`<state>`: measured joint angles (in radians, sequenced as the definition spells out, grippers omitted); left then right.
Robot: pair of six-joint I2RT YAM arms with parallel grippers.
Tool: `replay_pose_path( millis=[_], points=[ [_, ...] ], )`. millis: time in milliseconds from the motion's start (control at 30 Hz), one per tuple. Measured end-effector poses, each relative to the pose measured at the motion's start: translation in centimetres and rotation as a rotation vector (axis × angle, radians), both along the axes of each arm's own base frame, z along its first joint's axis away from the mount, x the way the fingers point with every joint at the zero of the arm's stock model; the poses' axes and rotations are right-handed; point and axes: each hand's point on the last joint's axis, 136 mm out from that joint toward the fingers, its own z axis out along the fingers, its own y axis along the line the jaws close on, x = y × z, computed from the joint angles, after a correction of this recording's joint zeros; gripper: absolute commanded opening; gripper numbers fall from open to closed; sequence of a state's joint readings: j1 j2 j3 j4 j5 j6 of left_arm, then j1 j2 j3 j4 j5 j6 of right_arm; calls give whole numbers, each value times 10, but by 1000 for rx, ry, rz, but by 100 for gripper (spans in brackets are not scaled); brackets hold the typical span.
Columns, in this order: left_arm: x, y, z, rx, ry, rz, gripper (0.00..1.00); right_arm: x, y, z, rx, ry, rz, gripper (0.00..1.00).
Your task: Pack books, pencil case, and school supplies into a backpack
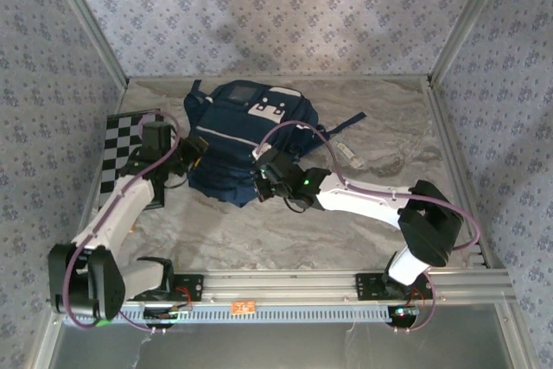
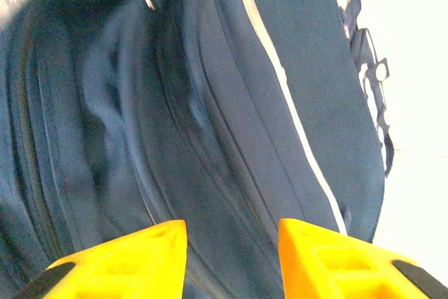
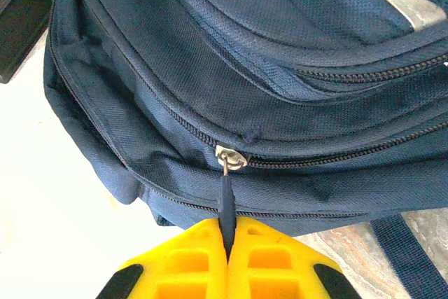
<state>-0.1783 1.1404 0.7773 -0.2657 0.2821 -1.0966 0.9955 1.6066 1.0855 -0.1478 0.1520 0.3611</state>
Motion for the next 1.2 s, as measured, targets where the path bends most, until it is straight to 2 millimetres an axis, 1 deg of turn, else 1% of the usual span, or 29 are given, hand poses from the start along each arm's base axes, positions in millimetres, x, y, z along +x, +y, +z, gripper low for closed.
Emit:
replay_pose_path(
  millis=[100, 200, 300, 400, 500, 567, 600, 667, 800, 833, 933, 1000, 1100, 1200],
  points=[
    [-18, -22, -9, -64, 35, -2, 42, 0, 0, 0, 3, 4, -4, 0],
    [-27, -44, -15, -108, 77, -8, 42, 0, 0, 0, 5, 6, -7, 0],
    [-26, -63, -20, -140, 100, -6, 43, 0, 0, 0, 8, 7, -9, 0],
    [-23, -73, -33, -149, 137, 11, 42, 0, 1, 0, 11, 7, -11, 0],
    [-22, -77, -45, -137, 172, 31, 41, 1, 1, 0, 12, 6, -12, 0],
    [-22, -78, -47, -132, 174, 46, 36, 1, 1, -1, 11, 7, -12, 0],
    [-21, -77, -47, -128, 172, 55, 27, 2, 1, -2, 11, 8, -13, 0],
    [-20, -75, -48, -123, 169, 74, 17, 2, 2, -3, 10, 9, -12, 0],
    [-18, -72, -48, -120, 166, 92, 2, 2, 2, -4, 10, 9, -12, 0],
    [-17, -70, -47, -118, 163, 95, 0, 3, 1, -4, 9, 10, -14, 0],
    [-15, -59, -42, -110, 148, 110, 0, 5, -4, -5, 8, 10, -24, 0],
    [-15, -51, -36, -108, 131, 117, 0, 7, -12, -6, 5, 9, -36, 0],
    [-16, -37, -29, -99, 116, 123, 0, 16, -23, -2, 3, -6, -57, 0],
    [-18, -30, -25, -96, 111, 113, 0, 27, -35, 1, 11, -18, -76, 0]
  ],
)
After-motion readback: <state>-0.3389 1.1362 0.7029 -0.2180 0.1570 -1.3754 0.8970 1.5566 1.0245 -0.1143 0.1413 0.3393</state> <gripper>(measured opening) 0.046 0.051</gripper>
